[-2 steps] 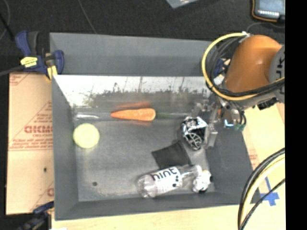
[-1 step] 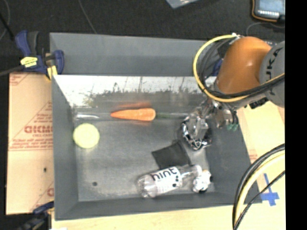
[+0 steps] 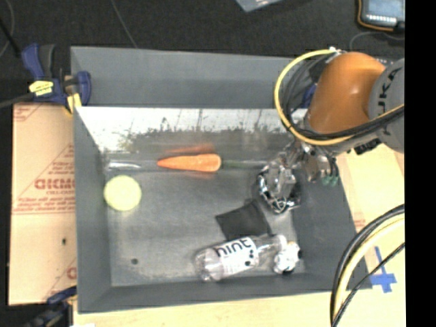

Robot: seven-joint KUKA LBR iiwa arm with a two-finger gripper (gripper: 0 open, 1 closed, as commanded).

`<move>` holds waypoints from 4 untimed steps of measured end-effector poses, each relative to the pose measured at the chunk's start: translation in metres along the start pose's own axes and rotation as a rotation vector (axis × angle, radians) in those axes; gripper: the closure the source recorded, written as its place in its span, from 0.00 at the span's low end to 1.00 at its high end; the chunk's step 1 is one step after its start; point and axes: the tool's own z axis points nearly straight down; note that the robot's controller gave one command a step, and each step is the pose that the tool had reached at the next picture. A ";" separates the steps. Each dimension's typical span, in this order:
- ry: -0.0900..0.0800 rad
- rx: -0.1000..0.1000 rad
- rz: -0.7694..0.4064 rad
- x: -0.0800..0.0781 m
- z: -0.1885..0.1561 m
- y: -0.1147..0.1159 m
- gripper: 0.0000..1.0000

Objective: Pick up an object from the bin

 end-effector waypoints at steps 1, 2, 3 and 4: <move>-0.001 0.001 0.004 0.001 -0.020 -0.005 1.00; 0.001 0.000 0.011 -0.009 -0.072 -0.008 1.00; -0.010 0.004 -0.275 -0.045 -0.004 0.001 0.00; -0.002 0.000 -0.316 -0.051 0.026 0.004 0.00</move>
Offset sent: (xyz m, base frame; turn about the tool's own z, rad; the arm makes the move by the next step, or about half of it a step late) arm 0.0161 -0.0074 0.1015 0.0192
